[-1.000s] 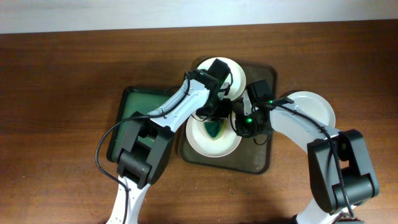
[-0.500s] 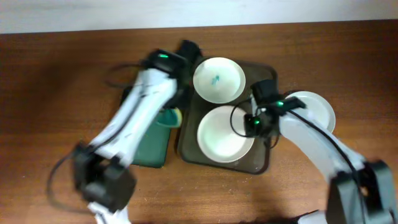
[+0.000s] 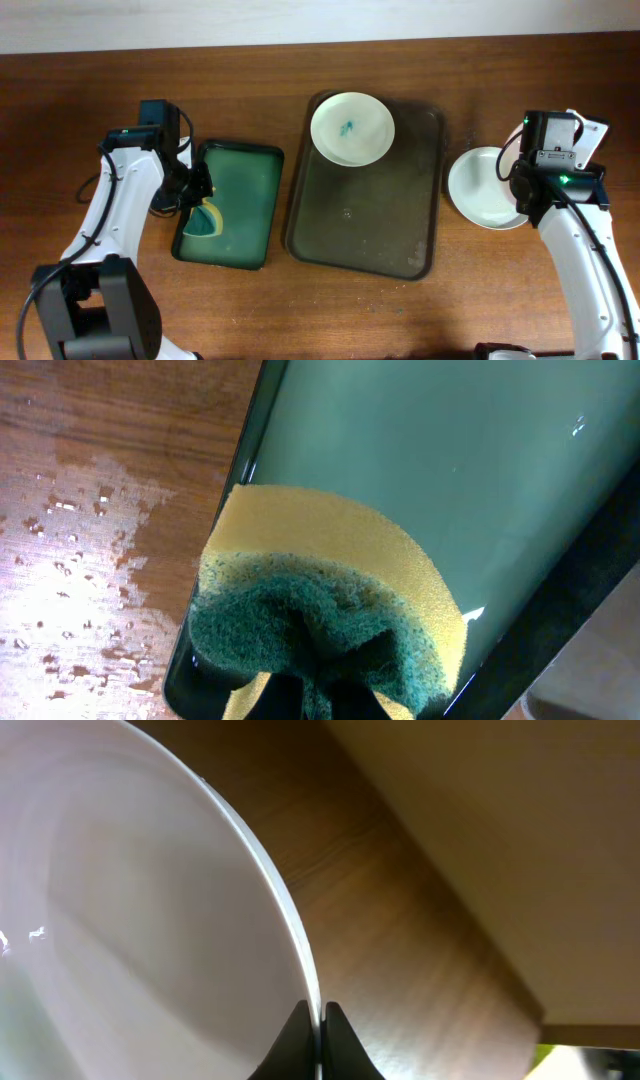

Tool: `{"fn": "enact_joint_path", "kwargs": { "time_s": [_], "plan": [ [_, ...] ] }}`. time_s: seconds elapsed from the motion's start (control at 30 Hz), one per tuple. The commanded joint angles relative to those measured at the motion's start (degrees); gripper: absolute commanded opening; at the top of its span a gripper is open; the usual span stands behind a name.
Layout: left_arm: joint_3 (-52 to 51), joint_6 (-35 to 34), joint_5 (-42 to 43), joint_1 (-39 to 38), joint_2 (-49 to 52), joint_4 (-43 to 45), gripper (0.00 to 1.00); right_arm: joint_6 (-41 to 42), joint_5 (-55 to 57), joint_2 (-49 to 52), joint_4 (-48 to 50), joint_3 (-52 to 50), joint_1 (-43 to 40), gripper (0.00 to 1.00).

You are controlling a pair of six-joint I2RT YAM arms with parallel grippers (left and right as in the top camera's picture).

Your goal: Clean dirty plates on tray and stack at the side

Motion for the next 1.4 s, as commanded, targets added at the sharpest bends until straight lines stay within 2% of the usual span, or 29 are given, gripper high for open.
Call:
{"fn": "enact_joint_path", "kwargs": {
  "time_s": [0.0,0.17,0.4,0.47,0.63,0.83,0.9,0.97,1.0,1.07,1.1,1.2,1.3,1.37],
  "plan": [
    [-0.33,0.90,1.36,0.44,-0.59,0.87,0.02,-3.13,10.73,-1.73,0.24,0.98,4.81,0.04],
    [-0.33,0.92,3.67,0.37,-0.59,0.76,0.00,-5.22,27.45,-2.23,-0.15,0.96,24.83,0.04],
    [-0.33,0.92,3.87,0.37,-0.59,0.39,0.00,-6.58,29.22,-2.23,-0.02,0.96,27.10,0.04],
    [-0.33,0.92,3.87,0.37,-0.59,0.44,0.00,-6.69,28.83,-2.29,0.07,0.98,30.27,0.04],
    [-0.33,0.92,3.87,0.11,-0.59,0.55,0.01,-6.21,13.68,-2.29,0.94,0.98,37.09,0.04],
    [-0.31,1.20,3.85,-0.92,-0.72,0.52,0.01,-6.08,-3.43,-2.27,0.87,0.96,37.53,0.04],
    [-0.31,2.32,3.87,-1.22,-3.15,0.52,0.07,-6.08,-11.65,-2.29,0.85,0.98,37.53,0.04],
    [-0.31,2.43,3.85,-1.27,-5.33,-0.33,0.07,-5.99,-14.40,-2.38,0.90,0.98,37.53,0.04],
    [-0.31,2.43,3.87,-1.27,-6.71,-1.27,0.05,-2.03,-16.61,-2.38,0.87,1.03,37.31,0.04],
    [-0.31,2.49,3.87,-1.29,-8.20,-2.08,0.02,5.18,-26.75,-1.81,0.39,1.03,34.62,0.04],
    [-0.31,3.39,3.87,-1.51,-9.35,-2.71,0.02,7.37,-35.95,-1.18,-0.76,1.01,30.49,0.04],
    [-0.31,4.15,3.87,-2.80,-10.88,-3.41,0.02,9.49,-42.03,-1.42,-2.14,1.07,18.67,0.04],
    [-0.31,4.11,3.89,-3.67,-10.88,-3.74,0.03,9.49,-49.20,1.55,-2.14,1.07,-6.84,0.04],
    [-0.31,4.11,3.87,-4.00,-10.88,-3.56,0.03,9.46,-52.43,8.17,-1.73,1.07,-21.59,0.04]
  ]
}}
